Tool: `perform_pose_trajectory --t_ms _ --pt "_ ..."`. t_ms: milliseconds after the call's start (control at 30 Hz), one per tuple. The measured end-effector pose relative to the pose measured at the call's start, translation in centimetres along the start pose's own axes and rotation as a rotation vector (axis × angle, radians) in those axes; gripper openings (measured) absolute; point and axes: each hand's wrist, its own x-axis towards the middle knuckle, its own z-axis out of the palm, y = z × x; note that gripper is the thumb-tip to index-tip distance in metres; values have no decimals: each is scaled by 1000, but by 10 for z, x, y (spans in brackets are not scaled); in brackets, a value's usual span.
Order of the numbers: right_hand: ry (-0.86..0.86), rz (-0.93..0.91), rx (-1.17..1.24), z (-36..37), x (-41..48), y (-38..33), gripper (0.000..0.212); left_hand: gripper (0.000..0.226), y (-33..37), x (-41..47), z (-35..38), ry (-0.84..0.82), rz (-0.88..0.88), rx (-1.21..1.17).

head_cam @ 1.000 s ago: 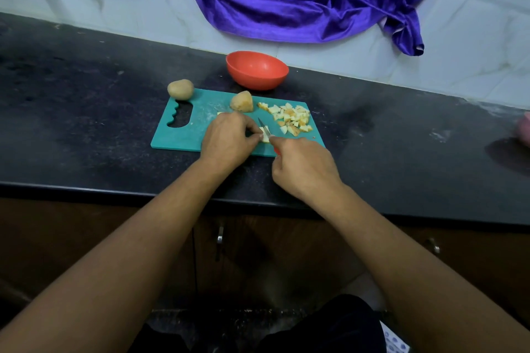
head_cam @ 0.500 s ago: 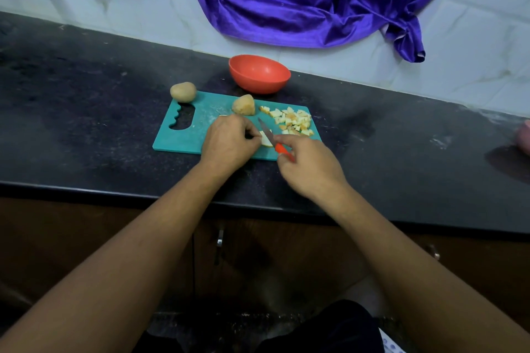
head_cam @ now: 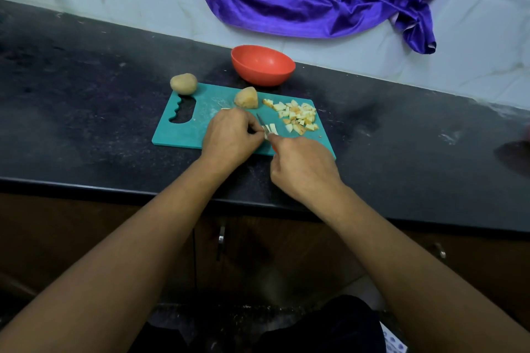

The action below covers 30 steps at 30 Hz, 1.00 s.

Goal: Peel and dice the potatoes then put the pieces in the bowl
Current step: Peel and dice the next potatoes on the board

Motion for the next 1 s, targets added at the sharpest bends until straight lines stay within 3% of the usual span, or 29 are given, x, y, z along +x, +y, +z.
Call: perform_pose_trajectory --t_ms 300,600,800,1000 --pt "27 1 -18 2 -18 7 55 8 3 -2 -2 11 9 -1" --pt "14 103 171 3 -10 11 52 10 6 -4 -4 -3 -5 24" --pt "-17 163 535 0 -6 26 47 7 3 -4 -5 -3 -18 -29" --pt "46 108 293 -8 -11 14 50 11 3 -5 -5 30 -49 -81"
